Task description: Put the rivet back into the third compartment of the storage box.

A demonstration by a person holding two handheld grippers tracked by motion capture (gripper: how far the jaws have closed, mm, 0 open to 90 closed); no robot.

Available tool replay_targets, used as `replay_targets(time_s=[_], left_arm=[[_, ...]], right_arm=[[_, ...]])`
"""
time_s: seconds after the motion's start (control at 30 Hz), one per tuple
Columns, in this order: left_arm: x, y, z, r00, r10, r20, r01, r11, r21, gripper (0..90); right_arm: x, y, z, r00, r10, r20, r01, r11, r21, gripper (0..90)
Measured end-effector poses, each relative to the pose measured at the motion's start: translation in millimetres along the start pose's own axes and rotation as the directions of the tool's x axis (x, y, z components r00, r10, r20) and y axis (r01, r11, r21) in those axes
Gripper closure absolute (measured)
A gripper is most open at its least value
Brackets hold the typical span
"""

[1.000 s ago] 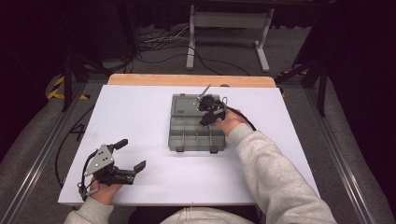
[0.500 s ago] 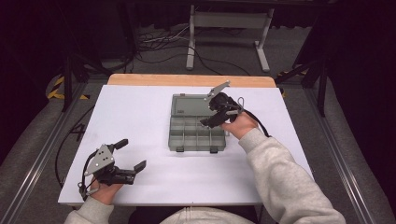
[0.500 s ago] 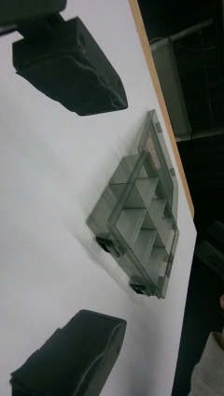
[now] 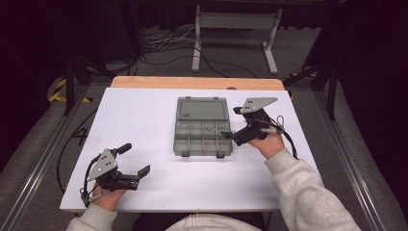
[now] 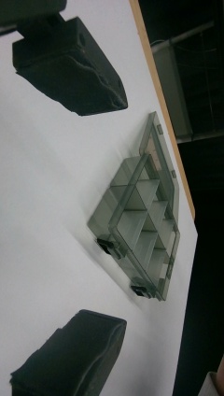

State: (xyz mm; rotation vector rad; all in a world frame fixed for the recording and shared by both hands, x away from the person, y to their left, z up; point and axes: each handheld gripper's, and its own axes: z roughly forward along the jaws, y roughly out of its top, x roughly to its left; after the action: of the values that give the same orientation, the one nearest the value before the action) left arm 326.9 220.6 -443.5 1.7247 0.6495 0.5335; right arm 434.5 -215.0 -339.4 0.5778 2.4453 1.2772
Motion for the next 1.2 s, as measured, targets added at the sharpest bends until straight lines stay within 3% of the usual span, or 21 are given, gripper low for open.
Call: replay_targets(time_s=[0.07, 0.37, 0.53, 0.73, 1.0, 1.2], left_arm=[[-0.3, 0.2, 0.3, 1.0000, 0.000, 0.001, 0.000, 1.0000, -0.001, 0.9], [0.1, 0.6, 0.5, 1.0000, 0.004, 0.003, -0.004, 1.0000, 0.003, 0.9], [-0.4, 1.1, 0.7, 1.0000, 0.004, 0.008, -0.004, 1.0000, 0.002, 0.9], [-1.4, 1.4, 1.2, 1.0000, 0.003, 0.008, -0.003, 1.0000, -0.003, 0.9], [-0.9, 3.1, -0.8, 0.9998, -0.005, 0.018, 0.005, 1.0000, -0.005, 0.8], [-0.3, 4.5, -2.7, 0.9997, -0.013, 0.020, 0.014, 0.9996, -0.023, 0.8]], right_arm=[[2.3, -8.9, -9.6, 1.0000, 0.003, -0.001, -0.003, 0.999, -0.054, 0.0], [7.2, -36.6, -30.6, 0.9989, 0.039, -0.025, -0.042, 0.990, -0.133, 0.0], [11.3, -57.6, -40.7, 0.9972, 0.055, -0.051, -0.065, 0.976, -0.208, 0.0], [20.0, -78.8, -48.0, 0.9982, 0.033, -0.049, -0.046, 0.960, -0.275, 0.0], [26.5, -101.0, -48.2, 0.9989, 0.046, -0.011, -0.047, 0.960, -0.278, 0.0], [32.2, -115.5, -54.9, 0.9978, 0.053, 0.041, -0.037, 0.946, -0.323, 0.0]])
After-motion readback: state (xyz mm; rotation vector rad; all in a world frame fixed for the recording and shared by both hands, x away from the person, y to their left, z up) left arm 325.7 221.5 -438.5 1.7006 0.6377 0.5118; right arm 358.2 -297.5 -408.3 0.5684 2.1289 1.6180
